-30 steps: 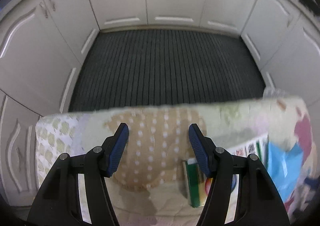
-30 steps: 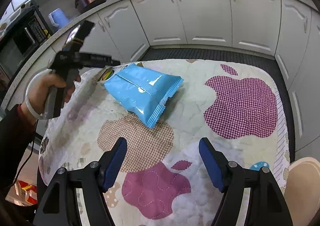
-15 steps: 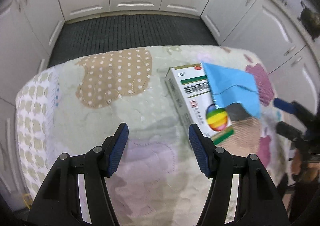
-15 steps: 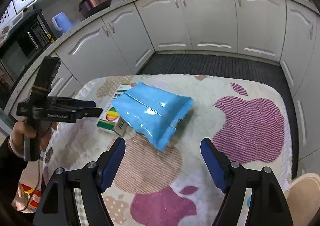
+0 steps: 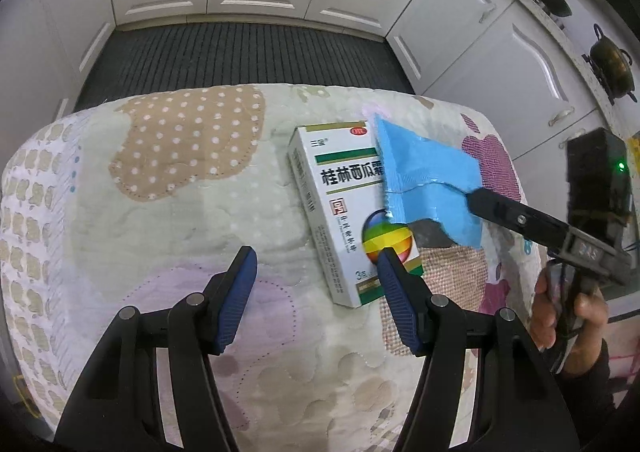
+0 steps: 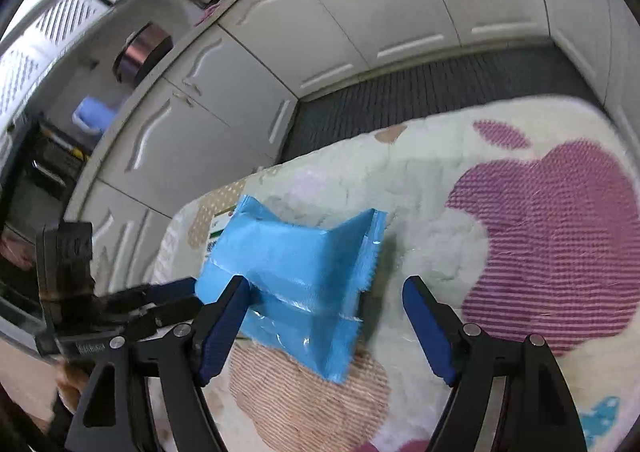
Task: Collect trash
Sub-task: 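Grasp the blue snack packet with the right gripper while the left gripper grasps the rainbow medicine box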
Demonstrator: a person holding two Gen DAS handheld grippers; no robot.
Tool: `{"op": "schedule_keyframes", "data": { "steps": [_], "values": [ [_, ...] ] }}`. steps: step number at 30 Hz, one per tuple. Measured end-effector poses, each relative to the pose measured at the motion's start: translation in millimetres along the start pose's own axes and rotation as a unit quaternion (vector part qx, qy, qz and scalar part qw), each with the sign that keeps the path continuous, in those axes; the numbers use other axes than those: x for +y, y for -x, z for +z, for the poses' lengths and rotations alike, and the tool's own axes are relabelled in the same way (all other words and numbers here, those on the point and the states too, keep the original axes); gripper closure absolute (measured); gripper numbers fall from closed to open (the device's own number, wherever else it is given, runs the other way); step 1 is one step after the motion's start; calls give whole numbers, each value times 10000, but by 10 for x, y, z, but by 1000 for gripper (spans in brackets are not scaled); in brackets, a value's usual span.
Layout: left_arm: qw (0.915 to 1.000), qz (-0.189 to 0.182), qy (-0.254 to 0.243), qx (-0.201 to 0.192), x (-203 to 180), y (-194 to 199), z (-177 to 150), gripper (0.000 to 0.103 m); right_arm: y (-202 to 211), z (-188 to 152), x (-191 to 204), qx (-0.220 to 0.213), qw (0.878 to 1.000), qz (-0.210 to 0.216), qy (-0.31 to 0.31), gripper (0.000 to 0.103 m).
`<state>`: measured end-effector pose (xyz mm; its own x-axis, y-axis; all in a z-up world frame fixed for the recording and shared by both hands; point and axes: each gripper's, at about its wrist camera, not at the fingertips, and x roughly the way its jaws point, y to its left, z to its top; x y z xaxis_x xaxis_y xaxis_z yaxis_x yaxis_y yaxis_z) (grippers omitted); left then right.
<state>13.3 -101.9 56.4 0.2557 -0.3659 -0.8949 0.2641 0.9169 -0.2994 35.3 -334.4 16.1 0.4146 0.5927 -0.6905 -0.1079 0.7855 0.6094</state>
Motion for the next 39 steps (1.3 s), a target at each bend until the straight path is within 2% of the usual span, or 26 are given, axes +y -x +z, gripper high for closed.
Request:
{"op": "schedule_keyframes", "data": {
  "steps": [1,2,3,5,10,12,13,18,19,20,21,22,23,29,33,34,35,38,39],
  "values": [
    [10000,15,-12,-3,-11,-3,4,42,-5,-8,1,-68,10000,54,-35,35],
    [10000,26,-23,-3,-27,-12,16,42,0,-16,-6,-136,9998,117,-38,58],
    [10000,37,-37,0,-40,-19,26,42,-8,-22,-1,-106,9996,245,-46,64],
    [10000,67,-61,-2,-60,-31,34,42,22,-44,7,-154,9995,274,-58,73],
    [10000,-4,-18,-81,-109,17,43,42,293,-149,62,-342,9990,-119,268,82],
    [9999,-12,1,-141,-134,29,61,42,417,-201,5,-197,9992,-292,163,92],
    [9999,-15,18,-168,-151,27,73,42,471,-223,-32,-124,9990,-405,140,94],
    [9997,105,82,-216,-296,-65,147,42,732,-353,-87,81,9948,-958,330,93],
    [9996,159,81,-225,-320,-86,158,42,767,-340,-61,17,9936,-1047,421,86],
    [9995,193,81,-235,-336,-101,166,42,815,-330,-50,-52,9923,-1125,509,61],
    [9994,229,81,-250,-368,-121,170,42,826,-274,-6,-124,9908,-1208,593,46],
    [9993,263,78,-268,-382,-132,182,42,846,-252,8,-180,9902,-1230,638,26],
    [9989,345,65,-304,-407,-144,193,42,853,-217,40,-237,9895,-1245,700,25],
    [9978,577,41,-336,-508,-247,255,42,523,172,243,12,9835,-1502,1004,25],
    [9953,945,-140,-144,-559,-407,273,42,104,334,233,372,9801,-1667,1011,27],
    [9945,1029,-176,-62,-560,-458,265,42,38,328,201,448,9793,-1716,979,42],
    [9940,1075,-217,2,-553,-506,248,42,-21,317,169,520,9797,-1707,917,53],
    [9924,1158,-389,-168,-575,-506,199,43,8,241,113,300,9792,-1758,968,66],
    [9928,1117,-373,-216,-561,-492,183,52,64,203,115,215,9796,-1724,1009,67]
  ]
}}
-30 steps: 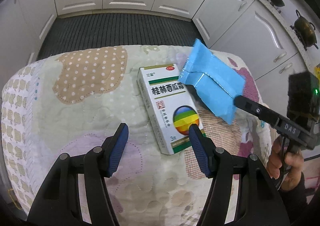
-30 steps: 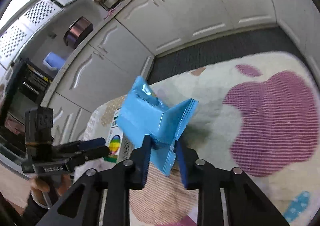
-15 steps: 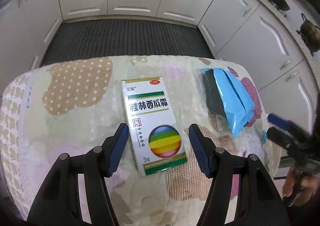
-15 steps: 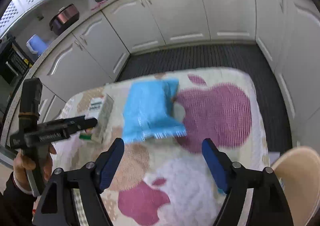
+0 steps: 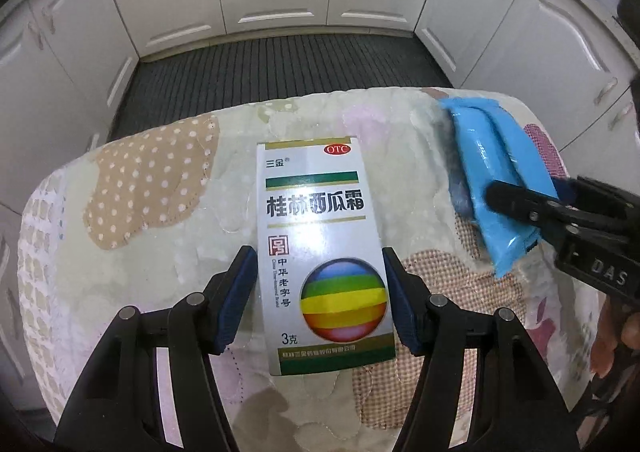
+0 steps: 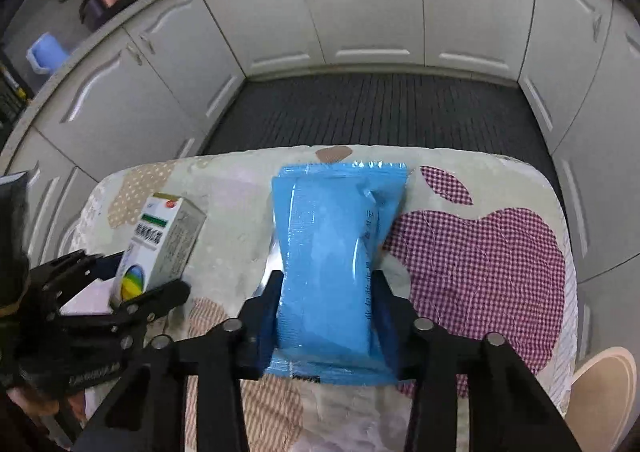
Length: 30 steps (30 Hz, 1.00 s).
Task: Collect trash
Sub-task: 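Grasp the blue snack packet with the right gripper while the left gripper grasps the rainbow medicine box, then carry the blue packet and rainbow box over the bin with both grippers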
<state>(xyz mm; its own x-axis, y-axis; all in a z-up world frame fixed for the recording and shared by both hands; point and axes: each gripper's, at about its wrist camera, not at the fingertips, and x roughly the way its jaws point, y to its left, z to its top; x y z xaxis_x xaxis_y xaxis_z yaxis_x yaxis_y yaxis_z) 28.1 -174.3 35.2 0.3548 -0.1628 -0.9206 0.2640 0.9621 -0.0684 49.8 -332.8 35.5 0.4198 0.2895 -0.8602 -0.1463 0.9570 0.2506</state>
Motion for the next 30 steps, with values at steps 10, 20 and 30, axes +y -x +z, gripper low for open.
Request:
{"op": "schedule_keyframes", "data": {
  "steps": [10,20,30],
  "values": [
    [9991,-180,-56,-376,-64,372,-270,54,563,-490,-3,-460,9988,131,105,67],
    [9967,-295,-473,-586,-654,763,-651,54,1046,-1073,-116,-717,9973,-54,-139,67],
    [9907,-526,-1053,-683,-1460,913,-856,54,1591,-1664,-664,-935,9923,-506,-641,67]
  ]
}}
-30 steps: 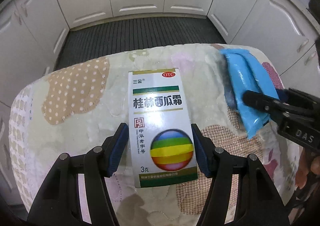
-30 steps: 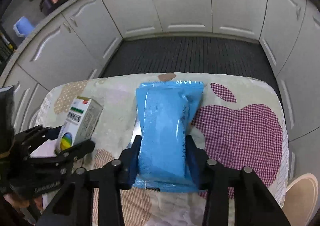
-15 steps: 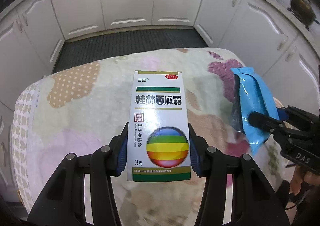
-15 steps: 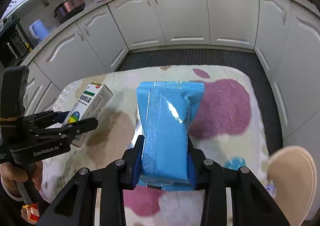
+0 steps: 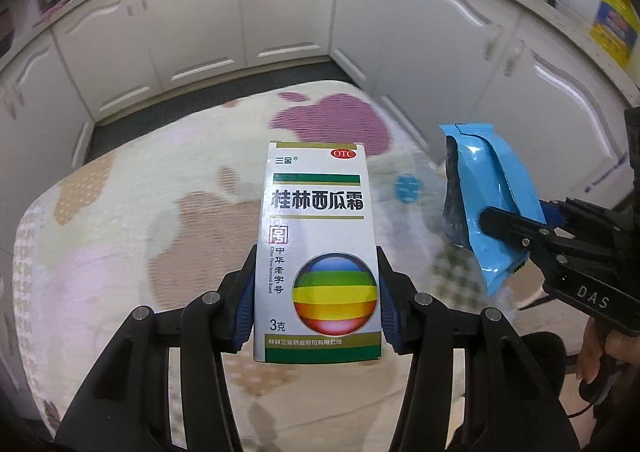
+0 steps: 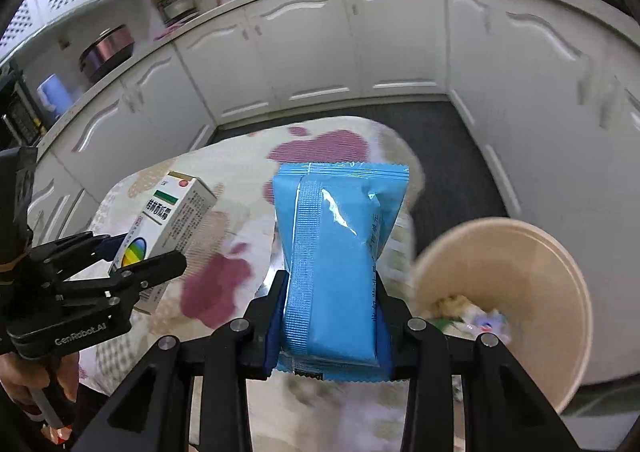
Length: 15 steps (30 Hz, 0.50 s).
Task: Collect trash
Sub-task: 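Carry the blue packet and rainbow box over the bin with both grippers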
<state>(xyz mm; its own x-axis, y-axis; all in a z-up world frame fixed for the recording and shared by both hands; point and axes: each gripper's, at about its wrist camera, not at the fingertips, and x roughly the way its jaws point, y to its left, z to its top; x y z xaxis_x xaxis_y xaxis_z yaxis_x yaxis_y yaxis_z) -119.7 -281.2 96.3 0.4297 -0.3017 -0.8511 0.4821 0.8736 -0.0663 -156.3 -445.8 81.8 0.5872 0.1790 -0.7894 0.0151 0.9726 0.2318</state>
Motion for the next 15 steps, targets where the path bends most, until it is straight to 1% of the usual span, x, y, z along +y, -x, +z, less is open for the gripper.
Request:
{"op": "schedule_keyframes", "data": {
  "steps": [3,8,15],
  "values": [
    [9998,-123,-130,22,-223,-48,13,54,130,-86,-198,-52,9998,-99,-158,67],
    [9988,-320,-359,122,-611,-153,26,54,302,-250,-540,-78,9985,-404,-355,67],
    [9957,-632,-642,202,-1125,-346,117,54,387,-495,-1046,17,9933,-855,-772,67]
  ]
}}
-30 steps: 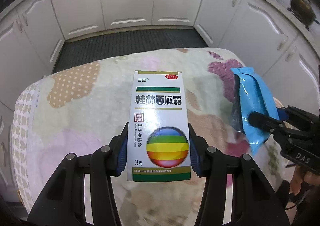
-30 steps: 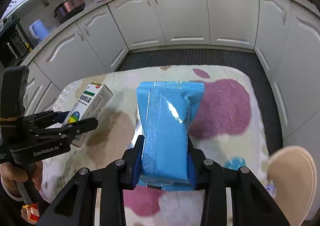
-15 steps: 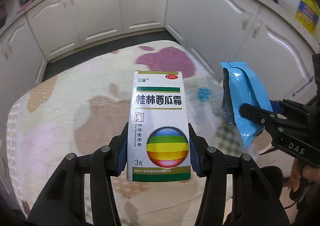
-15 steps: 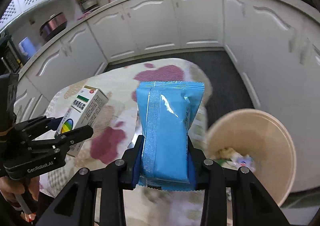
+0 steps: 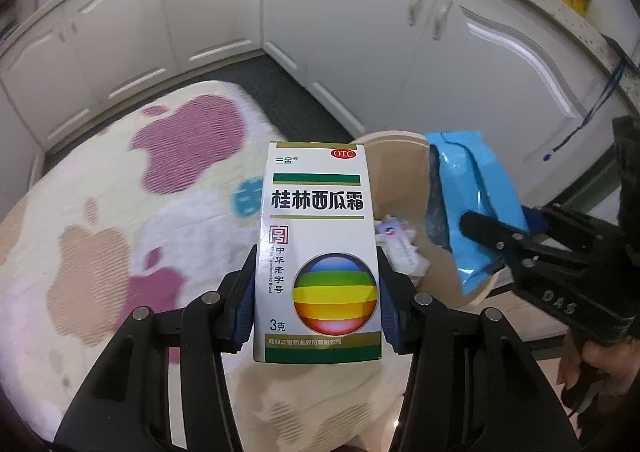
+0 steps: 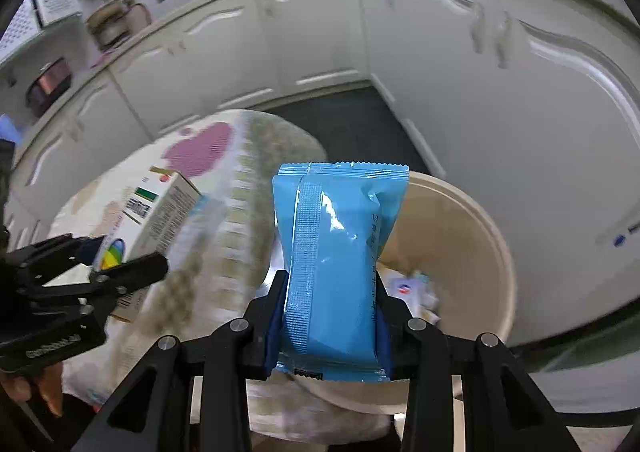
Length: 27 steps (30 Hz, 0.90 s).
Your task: Collect trash
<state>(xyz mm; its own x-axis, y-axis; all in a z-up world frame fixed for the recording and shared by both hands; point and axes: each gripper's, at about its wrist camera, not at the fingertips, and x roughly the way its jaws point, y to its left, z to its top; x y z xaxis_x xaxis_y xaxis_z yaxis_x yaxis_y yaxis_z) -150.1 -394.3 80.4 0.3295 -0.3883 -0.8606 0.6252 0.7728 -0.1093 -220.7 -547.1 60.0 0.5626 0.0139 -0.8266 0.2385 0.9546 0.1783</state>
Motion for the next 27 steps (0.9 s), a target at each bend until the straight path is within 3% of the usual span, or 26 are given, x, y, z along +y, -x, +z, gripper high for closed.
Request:
{"op": "schedule_keyframes", "data": {
  "steps": [5,11,12,14,16,21,27],
  "values": [
    [9992,-349,-80,175,-242,-242,146,54,-113,-70,-320,156,9990,-187,-366,67],
    [9984,-440,-148,333,-417,-552,285,54,-352,-96,-628,372,9952,-376,-819,67],
    [9980,-488,-153,374,-442,-605,299,54,-408,-103,-676,437,9942,-382,-911,65],
    [9972,-576,-157,452,-471,-691,306,54,-505,-110,-778,502,9920,-298,-1123,45],
    [9967,-610,-144,508,-481,-762,302,53,-534,-133,-851,435,9900,-281,-1315,37],
    [9972,-692,-92,250,-453,-762,285,37,-475,-205,-899,377,9888,-316,-1409,37],
    [9978,-642,-26,137,-395,-672,245,36,-275,-285,-750,106,9886,-385,-1452,37]
  ]
}}
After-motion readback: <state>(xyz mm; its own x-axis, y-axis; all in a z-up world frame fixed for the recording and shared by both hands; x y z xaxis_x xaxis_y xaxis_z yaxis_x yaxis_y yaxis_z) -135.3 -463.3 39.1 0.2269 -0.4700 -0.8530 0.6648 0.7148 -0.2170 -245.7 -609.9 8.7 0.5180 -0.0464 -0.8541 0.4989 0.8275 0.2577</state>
